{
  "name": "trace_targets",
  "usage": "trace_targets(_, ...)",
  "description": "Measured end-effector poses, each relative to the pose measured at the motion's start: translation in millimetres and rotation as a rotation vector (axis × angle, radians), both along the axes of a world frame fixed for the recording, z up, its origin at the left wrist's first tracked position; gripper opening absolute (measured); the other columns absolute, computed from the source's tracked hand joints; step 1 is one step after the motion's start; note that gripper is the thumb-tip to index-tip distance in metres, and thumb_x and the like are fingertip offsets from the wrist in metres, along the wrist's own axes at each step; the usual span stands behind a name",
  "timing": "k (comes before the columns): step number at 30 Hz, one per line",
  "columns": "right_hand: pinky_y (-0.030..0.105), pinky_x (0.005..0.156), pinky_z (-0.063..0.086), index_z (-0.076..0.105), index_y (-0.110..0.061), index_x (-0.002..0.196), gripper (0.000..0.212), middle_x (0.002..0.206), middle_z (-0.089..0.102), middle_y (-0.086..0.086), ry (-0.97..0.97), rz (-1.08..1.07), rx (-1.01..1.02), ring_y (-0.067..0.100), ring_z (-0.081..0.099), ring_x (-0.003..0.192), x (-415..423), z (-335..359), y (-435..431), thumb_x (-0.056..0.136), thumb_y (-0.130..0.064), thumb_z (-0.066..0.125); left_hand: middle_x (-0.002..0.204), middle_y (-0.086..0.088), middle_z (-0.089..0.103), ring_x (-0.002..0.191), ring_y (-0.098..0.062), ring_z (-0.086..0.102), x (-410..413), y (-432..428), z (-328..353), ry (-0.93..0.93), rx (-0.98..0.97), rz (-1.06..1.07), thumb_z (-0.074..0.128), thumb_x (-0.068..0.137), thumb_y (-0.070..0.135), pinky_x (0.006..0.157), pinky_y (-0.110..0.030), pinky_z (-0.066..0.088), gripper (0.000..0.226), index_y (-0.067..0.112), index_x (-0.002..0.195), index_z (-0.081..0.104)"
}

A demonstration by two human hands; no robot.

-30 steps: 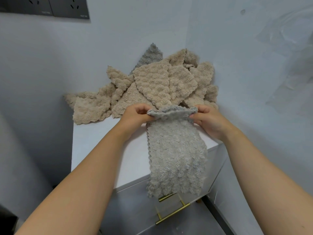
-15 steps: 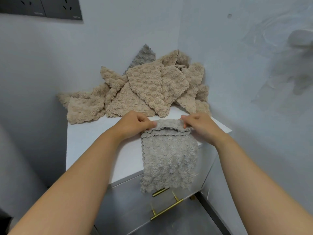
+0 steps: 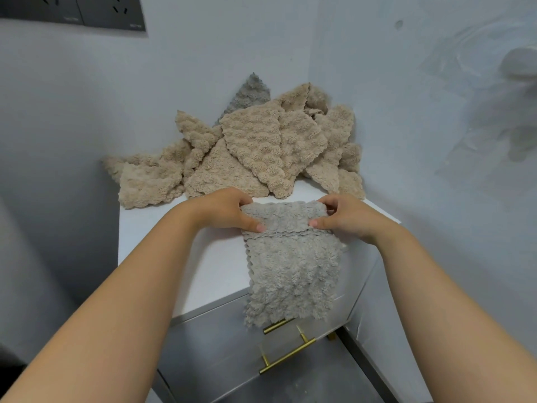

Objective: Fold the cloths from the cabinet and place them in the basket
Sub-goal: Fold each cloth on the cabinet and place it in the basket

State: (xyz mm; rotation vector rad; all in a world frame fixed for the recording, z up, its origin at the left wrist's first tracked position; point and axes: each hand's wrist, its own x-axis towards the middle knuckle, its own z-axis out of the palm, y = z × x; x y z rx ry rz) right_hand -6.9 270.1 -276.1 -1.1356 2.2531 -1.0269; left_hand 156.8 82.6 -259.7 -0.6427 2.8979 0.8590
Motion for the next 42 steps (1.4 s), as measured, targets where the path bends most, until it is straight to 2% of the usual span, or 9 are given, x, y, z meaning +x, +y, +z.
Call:
trace_targets(4, 0.040, 0.082, 0.048, 0.064, 0.004, 0.100, 0.031, 0.088, 0.064, 0.013, -0.066, -0.030, -0.038, 0.022, 0.059, 0.081, -2, 2, -3, 0.075, -0.009, 0.078, 0.070, -0.002, 0.048, 0.065, -0.018, 0.041, 4, -5, -1, 0.072, 0.055, 0.031, 0.076, 0.075, 0.043, 0.061, -0.031, 0.030, 0.046, 0.003, 0.085, 0.056)
trace_targets(8, 0.047, 0.087, 0.049, 0.064, 0.000, 0.091, 0.026, 0.088, 0.066, 0.019, -0.071, -0.095, -0.098, 0.031, 0.062, 0.082, -4, 1, -11, 0.074, -0.011, 0.079, 0.061, 0.001, 0.036, 0.055, -0.015, 0.030, 0, -2, -4, 0.193, 0.093, 0.109, 0.076, 0.079, 0.031, 0.055, -0.030, 0.021, 0.040, 0.011, 0.072, 0.042)
trace_targets(11, 0.039, 0.070, 0.045, 0.057, -0.011, 0.076, 0.021, 0.071, 0.056, 0.010, -0.018, -0.167, -0.159, 0.024, 0.053, 0.067, -4, -5, -19, 0.077, -0.016, 0.078, 0.065, 0.000, 0.044, 0.059, -0.015, 0.039, -7, -1, -10, 0.306, 0.043, 0.203, 0.075, 0.080, 0.025, 0.053, -0.029, 0.026, 0.031, 0.013, 0.071, 0.048)
trace_targets(15, 0.036, 0.076, 0.050, 0.060, -0.015, 0.087, 0.017, 0.085, 0.065, 0.007, -0.007, -0.235, -0.300, 0.024, 0.062, 0.081, 0, -8, -29, 0.079, -0.012, 0.074, 0.072, 0.005, 0.053, 0.068, -0.013, 0.048, -16, 3, -19, 0.482, -0.017, 0.335, 0.073, 0.081, 0.018, 0.054, -0.026, 0.032, 0.023, 0.022, 0.074, 0.051)
trace_targets(21, 0.025, 0.070, 0.046, 0.058, -0.016, 0.095, 0.023, 0.092, 0.063, 0.002, 0.067, -0.279, -0.427, 0.016, 0.059, 0.084, 7, -9, -38, 0.080, -0.007, 0.072, 0.078, 0.001, 0.058, 0.077, -0.022, 0.054, -17, 6, -20, 0.614, -0.158, 0.355, 0.070, 0.082, 0.014, 0.059, -0.032, 0.037, 0.015, 0.015, 0.088, 0.056)
trace_targets(29, 0.014, 0.058, 0.039, 0.052, -0.019, 0.075, 0.034, 0.080, 0.056, -0.006, 0.113, -0.163, -0.308, 0.007, 0.050, 0.072, 6, 1, -20, 0.069, 0.002, 0.078, 0.081, 0.012, 0.057, 0.072, -0.006, 0.051, -5, 0, -9, 0.555, 0.030, 0.186, 0.074, 0.076, 0.002, 0.059, -0.018, 0.039, 0.029, 0.023, 0.073, 0.055)
trace_targets(34, 0.031, 0.079, 0.048, 0.059, -0.015, 0.082, 0.026, 0.094, 0.065, 0.005, 0.096, -0.013, -0.140, 0.019, 0.060, 0.089, 9, 15, -2, 0.070, -0.005, 0.079, 0.099, 0.000, 0.064, 0.084, -0.010, 0.056, 8, -3, 4, 0.400, 0.096, 0.073, 0.055, 0.081, -0.008, 0.079, -0.030, 0.043, 0.028, 0.018, 0.079, 0.064)
trace_targets(37, 0.038, 0.090, 0.048, 0.064, -0.013, 0.086, 0.023, 0.101, 0.069, 0.008, 0.033, 0.055, -0.085, 0.018, 0.062, 0.091, 10, 19, 8, 0.077, -0.029, 0.076, 0.107, 0.002, 0.066, 0.105, -0.015, 0.057, 14, -4, 9, 0.331, 0.123, 0.050, 0.048, 0.089, 0.003, 0.100, -0.037, 0.039, 0.030, 0.018, 0.074, 0.069)
trace_targets(42, 0.045, 0.092, 0.047, 0.065, -0.012, 0.079, 0.020, 0.099, 0.069, 0.016, 0.073, 0.050, -0.036, 0.026, 0.062, 0.089, 15, 15, 9, 0.085, -0.030, 0.068, 0.093, -0.005, 0.070, 0.094, -0.029, 0.063, 12, 3, 9, 0.234, -0.038, 0.028, 0.064, 0.081, 0.054, 0.089, -0.047, 0.047, 0.041, 0.018, 0.061, 0.066)
